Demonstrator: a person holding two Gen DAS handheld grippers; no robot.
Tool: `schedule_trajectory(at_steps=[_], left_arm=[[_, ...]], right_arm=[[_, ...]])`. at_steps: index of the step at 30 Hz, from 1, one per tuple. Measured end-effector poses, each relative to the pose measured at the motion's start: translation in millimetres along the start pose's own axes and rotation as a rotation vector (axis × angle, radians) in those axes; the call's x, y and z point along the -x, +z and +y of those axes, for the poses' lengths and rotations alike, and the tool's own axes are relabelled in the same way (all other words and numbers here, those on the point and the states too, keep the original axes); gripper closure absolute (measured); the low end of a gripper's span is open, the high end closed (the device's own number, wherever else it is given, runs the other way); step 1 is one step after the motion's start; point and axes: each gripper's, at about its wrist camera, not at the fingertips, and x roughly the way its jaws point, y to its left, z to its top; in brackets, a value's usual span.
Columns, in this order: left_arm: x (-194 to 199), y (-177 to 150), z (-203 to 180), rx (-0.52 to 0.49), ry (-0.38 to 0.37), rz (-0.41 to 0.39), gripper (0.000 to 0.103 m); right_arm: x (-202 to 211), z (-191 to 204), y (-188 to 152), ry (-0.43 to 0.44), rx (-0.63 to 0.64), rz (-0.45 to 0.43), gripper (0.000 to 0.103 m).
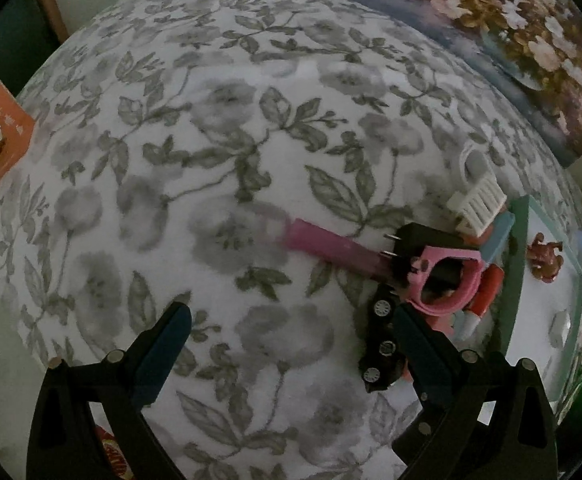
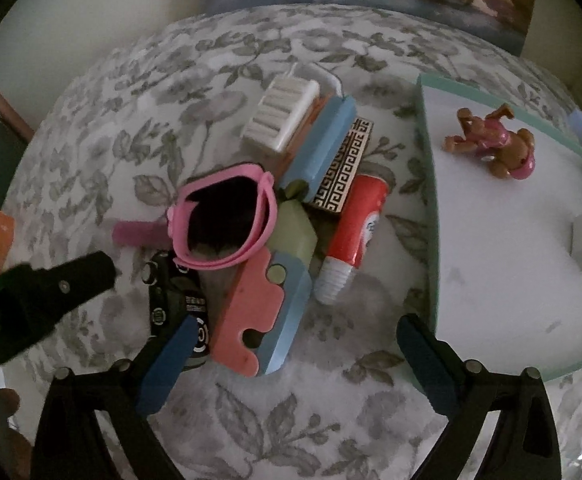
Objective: Organize rigid objects
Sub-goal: 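Grasp the black toy car with the left tool while the right tool grasps the pink-blue toy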
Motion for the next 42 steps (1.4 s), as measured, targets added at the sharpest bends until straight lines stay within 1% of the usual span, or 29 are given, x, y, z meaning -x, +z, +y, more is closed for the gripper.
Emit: schedule_trajectory(at_steps=[3, 5, 10, 14, 17, 19, 21, 27, 29, 31, 33, 34, 36, 38, 40, 42], left_arm=[[-2.0, 0.6, 4.1, 0.014, 0.004, 0.007, 0.002], [-3.0, 0.6, 4.5, 0.014, 0.002, 0.011, 0.002], [-4.7, 0.9, 1.4, 0.003, -0.001, 0.017, 0.002], [-7.6, 1.5, -2.4, -0.001, -0.004, 0.02, 0.002], [-12.1, 1.4, -7.2, -0.008, -0.007, 0.028, 0.002], [-15.2, 0.8, -9.0, -0.014, -0.011, 0.037, 0.002], [-21.2, -0.1, -11.3, -0.021, -0.009, 0.054, 0.002], [-36.5, -1.9, -18.0, -0.022, -0.017, 0.086, 0.002], [-41.2, -4.0, -20.7, -0.03, -0.022, 0.099, 0.002], [-47.4, -5.3, -28.0, -0.046, -0.017, 0.109, 0.006], [-53.1, -7.7, -32.4, -0.062, -0.014, 0.127, 0.022], [-56.4, -9.2, -34.5, -0.071, -0.003, 0.134, 0.024], [-57.6, -10.5, -39.8, -0.102, 0.035, 0.123, 0.027], [-58.5, -13.2, -44.1, -0.123, 0.057, 0.116, 0.03], [-58.3, -15.8, -47.6, -0.138, 0.058, 0.107, 0.035], [-55.7, -19.2, -52.7, -0.154, 0.047, 0.098, 0.048]], right_arm=[[-9.1, 4.1, 1.7, -0.029, 0.011, 0.009, 0.008], [-13.8, 6.1, 3.4, -0.031, 0.016, 0.011, 0.009], [-28.3, 15.7, 9.3, -0.049, 0.042, 0.016, 0.013], [-29.4, 21.2, 11.6, -0.057, 0.058, 0.002, 0.017], [-28.7, 23.1, 14.1, -0.06, 0.058, -0.007, 0.025], [-24.4, 22.1, 12.7, -0.06, 0.057, -0.011, 0.033], [-20.3, 16.6, 10.8, -0.059, 0.055, -0.015, 0.038], [-18.4, 6.6, 8.6, -0.045, 0.058, -0.012, 0.04], [-17.6, 4.9, 6.5, -0.05, 0.068, -0.012, 0.046], [-15.1, 1.4, 2.9, -0.046, 0.067, -0.01, 0.052], [-15.2, 0.3, 2.8, -0.04, 0.067, -0.007, 0.054], [-14.4, -1.3, 0.3, -0.039, 0.069, -0.006, 0.054], [-13.8, -2.6, -1.4, -0.036, 0.071, -0.004, 0.054], [-13.4, -2.7, -3.8, -0.036, 0.074, -0.001, 0.054], [-11.6, -4.3, -3.8, -0.036, 0.078, 0.004, 0.054], [-10.2, -5.2, -6.6, -0.035, 0.08, 0.009, 0.054]])
